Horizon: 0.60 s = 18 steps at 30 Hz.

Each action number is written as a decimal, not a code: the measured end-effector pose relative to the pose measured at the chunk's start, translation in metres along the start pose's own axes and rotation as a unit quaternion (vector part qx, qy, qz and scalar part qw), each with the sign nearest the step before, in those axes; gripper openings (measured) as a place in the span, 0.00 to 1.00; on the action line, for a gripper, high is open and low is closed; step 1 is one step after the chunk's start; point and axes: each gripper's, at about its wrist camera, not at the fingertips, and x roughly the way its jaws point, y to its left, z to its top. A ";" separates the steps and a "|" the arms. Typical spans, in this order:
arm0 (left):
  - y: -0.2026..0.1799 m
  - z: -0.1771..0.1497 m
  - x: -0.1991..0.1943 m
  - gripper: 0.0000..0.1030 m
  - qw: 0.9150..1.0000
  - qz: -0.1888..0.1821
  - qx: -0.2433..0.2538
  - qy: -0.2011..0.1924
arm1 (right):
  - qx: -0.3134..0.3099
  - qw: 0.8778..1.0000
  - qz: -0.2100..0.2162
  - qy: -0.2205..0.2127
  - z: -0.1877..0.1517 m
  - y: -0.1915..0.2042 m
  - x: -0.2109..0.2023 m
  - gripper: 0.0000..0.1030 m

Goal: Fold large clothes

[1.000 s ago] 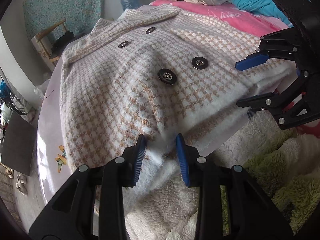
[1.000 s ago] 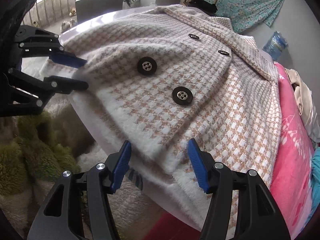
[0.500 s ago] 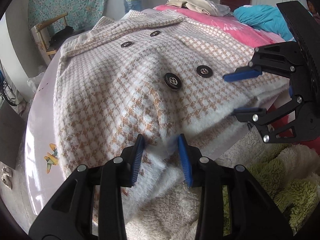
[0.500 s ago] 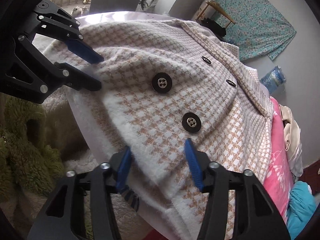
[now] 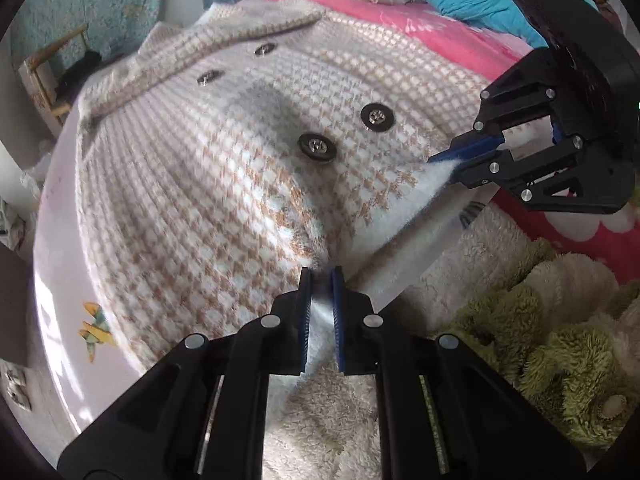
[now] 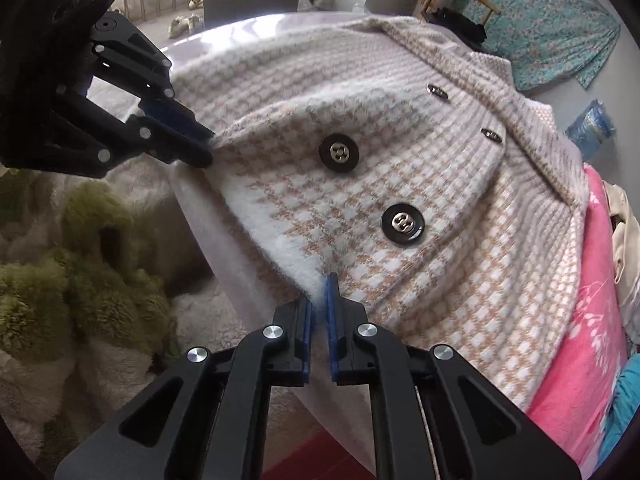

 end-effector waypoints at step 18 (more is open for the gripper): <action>0.074 0.044 0.010 0.35 0.983 0.072 -0.166 -0.023 | 0.311 0.936 0.082 -0.145 0.050 -0.086 -0.008 0.51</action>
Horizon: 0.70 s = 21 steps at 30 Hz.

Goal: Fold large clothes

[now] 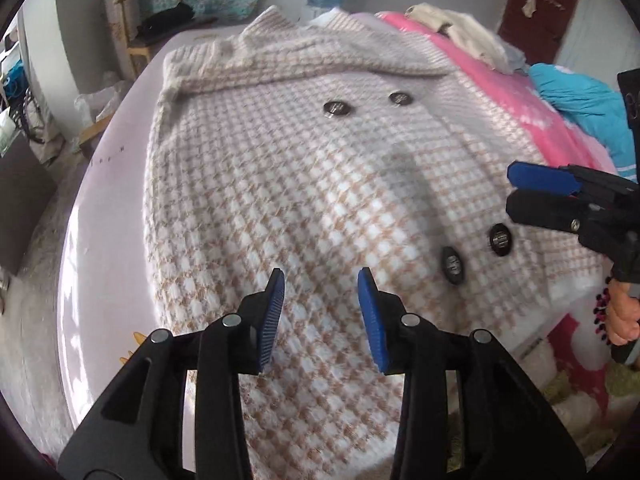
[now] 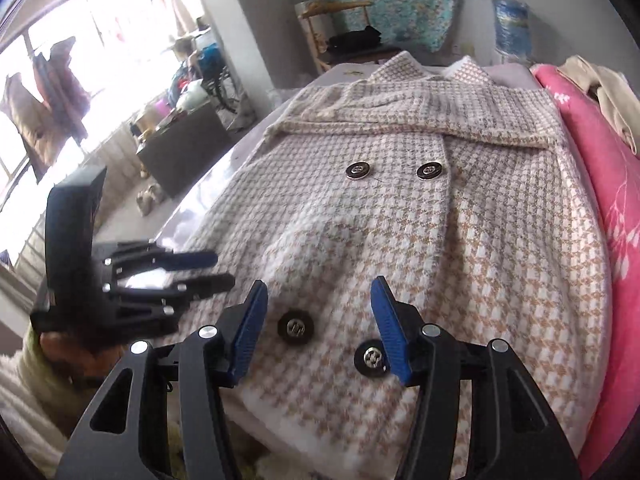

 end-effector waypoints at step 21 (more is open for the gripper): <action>0.048 -0.016 -0.005 0.37 0.998 0.008 -0.059 -0.022 | -0.024 0.998 -0.026 0.049 -0.003 0.030 0.073 0.46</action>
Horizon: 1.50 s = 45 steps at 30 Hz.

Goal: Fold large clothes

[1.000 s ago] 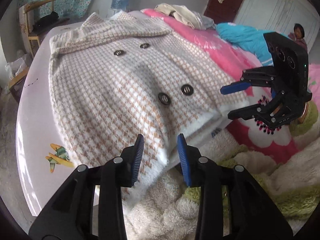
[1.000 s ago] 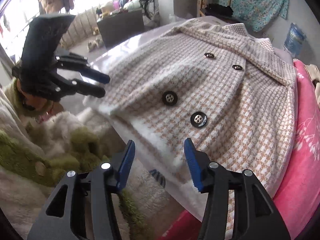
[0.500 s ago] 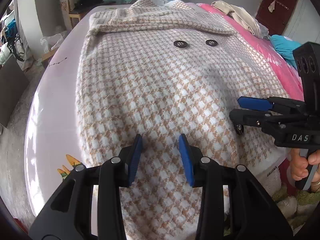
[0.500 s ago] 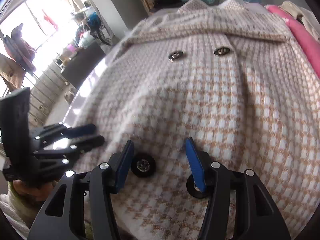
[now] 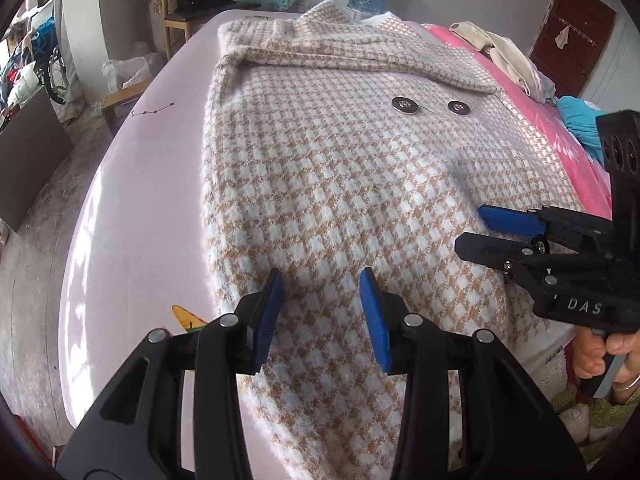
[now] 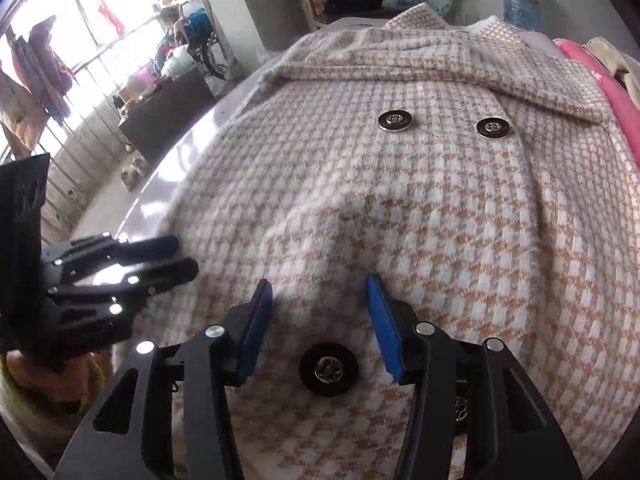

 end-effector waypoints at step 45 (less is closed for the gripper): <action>-0.029 0.016 0.028 0.89 0.994 0.087 0.055 0.022 | 0.121 0.990 -0.076 -0.012 -0.018 -0.084 -0.028 0.92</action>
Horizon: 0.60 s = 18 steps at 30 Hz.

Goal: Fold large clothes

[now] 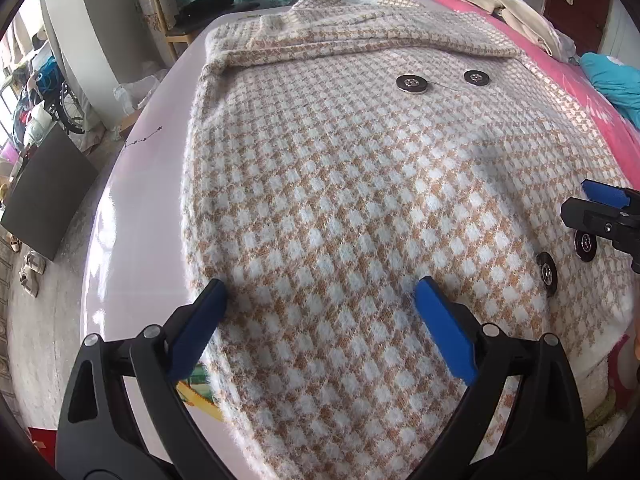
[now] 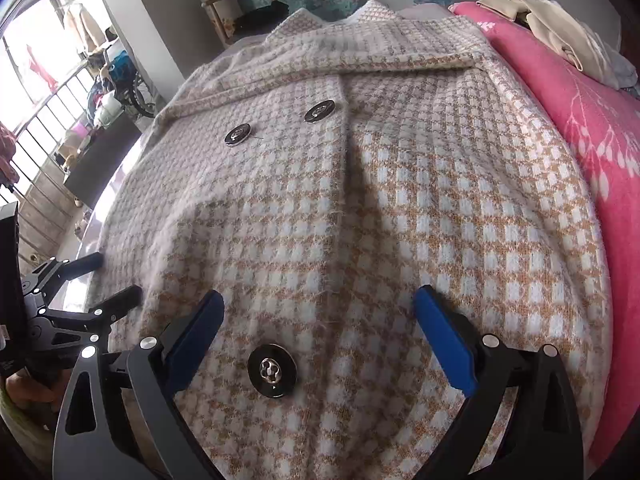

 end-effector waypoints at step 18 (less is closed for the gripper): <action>0.000 -0.002 0.002 0.91 1.000 0.005 -0.007 -0.002 | 0.014 1.000 0.010 -0.016 -0.003 -0.004 -0.003 0.94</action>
